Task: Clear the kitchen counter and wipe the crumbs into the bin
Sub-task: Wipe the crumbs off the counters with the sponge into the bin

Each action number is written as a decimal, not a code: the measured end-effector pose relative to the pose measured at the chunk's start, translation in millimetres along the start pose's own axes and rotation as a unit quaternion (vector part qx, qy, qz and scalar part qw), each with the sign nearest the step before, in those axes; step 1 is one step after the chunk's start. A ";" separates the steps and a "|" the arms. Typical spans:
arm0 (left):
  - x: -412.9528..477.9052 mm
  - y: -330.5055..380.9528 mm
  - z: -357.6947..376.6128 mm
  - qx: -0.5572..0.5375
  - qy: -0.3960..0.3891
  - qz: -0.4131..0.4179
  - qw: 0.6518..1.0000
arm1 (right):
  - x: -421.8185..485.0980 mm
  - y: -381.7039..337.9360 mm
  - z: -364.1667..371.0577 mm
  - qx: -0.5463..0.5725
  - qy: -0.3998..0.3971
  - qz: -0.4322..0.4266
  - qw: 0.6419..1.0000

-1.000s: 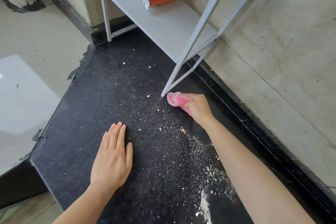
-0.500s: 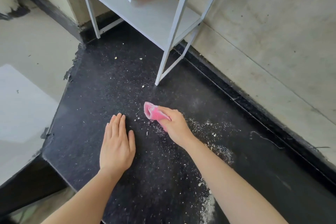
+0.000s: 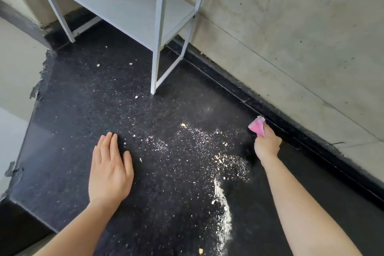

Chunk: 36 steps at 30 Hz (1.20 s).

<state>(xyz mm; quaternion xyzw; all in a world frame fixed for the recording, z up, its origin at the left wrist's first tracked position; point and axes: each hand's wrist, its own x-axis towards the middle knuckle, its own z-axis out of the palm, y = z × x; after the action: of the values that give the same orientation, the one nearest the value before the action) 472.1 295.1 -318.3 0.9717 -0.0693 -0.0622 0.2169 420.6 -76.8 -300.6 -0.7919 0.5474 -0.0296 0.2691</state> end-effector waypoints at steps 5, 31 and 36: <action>-0.7 -0.4 2.2 -0.004 0.006 -0.004 1.000 | -78.9 -32.9 48.3 0.004 -0.062 -0.178 0.982; -0.8 -3.4 8.8 -0.008 0.018 0.003 1.000 | -118.3 38.1 17.5 0.044 0.019 -0.059 0.997; -1.6 -3.3 8.4 -0.007 0.023 0.012 1.000 | -178.5 -10.4 40.3 0.194 -0.214 -0.122 0.950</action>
<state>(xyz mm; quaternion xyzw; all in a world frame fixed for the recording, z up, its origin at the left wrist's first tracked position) 469.6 294.8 -327.1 0.9704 -0.0758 -0.0380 0.2260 372.0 99.3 -286.0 -0.7730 0.3602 0.0025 0.5223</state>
